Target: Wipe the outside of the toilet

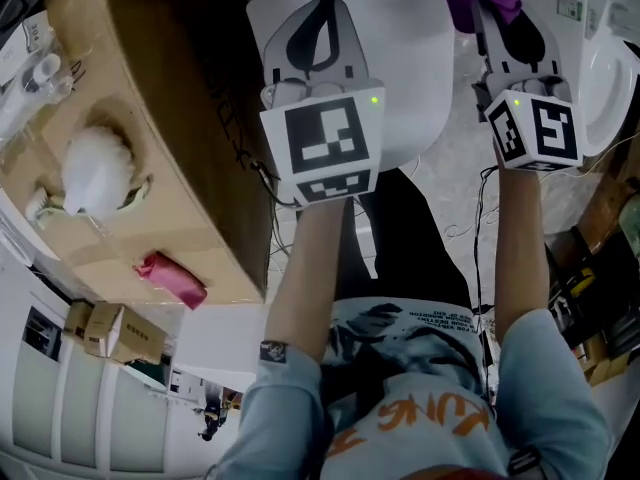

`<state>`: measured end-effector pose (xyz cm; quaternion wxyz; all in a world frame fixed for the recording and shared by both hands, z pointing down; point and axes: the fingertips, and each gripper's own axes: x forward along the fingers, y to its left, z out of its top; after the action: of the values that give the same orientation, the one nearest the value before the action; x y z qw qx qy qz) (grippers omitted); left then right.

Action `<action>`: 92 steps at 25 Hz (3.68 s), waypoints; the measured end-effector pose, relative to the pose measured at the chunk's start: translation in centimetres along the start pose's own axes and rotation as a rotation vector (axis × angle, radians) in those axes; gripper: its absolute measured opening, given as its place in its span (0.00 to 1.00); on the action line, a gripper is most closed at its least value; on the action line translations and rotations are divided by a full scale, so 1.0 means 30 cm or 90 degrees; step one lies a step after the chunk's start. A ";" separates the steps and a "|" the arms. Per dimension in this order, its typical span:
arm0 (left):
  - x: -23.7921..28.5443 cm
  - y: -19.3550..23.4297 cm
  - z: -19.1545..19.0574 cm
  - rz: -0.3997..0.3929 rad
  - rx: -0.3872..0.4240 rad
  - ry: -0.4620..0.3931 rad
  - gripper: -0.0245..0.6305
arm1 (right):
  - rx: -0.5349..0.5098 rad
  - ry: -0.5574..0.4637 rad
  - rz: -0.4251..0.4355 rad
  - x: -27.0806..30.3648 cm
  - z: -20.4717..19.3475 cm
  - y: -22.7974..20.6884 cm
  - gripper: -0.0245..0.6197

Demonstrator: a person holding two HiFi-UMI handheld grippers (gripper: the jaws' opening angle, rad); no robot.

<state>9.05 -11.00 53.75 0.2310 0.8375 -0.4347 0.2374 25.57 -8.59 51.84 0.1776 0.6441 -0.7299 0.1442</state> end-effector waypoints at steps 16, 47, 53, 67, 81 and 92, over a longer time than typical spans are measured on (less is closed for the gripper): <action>-0.157 0.304 -0.120 0.108 -0.063 0.003 0.07 | -0.198 -0.014 0.344 0.240 0.031 0.769 0.19; 0.025 0.181 -0.123 0.070 -0.031 0.025 0.07 | -0.172 0.008 0.272 0.364 -0.077 0.512 0.19; 0.069 0.047 -0.099 0.038 0.010 0.027 0.07 | -0.141 0.015 0.222 0.308 -0.108 0.352 0.19; 0.121 -0.187 -0.126 -0.039 0.052 0.045 0.07 | 0.029 0.043 0.020 0.192 -0.235 -0.093 0.19; 0.016 0.097 -0.182 0.047 0.000 0.051 0.07 | 0.258 0.051 -0.188 0.090 -0.357 -0.230 0.19; -0.099 0.333 -0.275 0.108 -0.059 0.064 0.07 | 0.048 0.101 0.046 0.232 -0.279 0.268 0.19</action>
<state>-2.45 -9.42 60.21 0.2701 0.7732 -0.5021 0.2777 17.47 -10.07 62.56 0.2050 0.6103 -0.7303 0.2285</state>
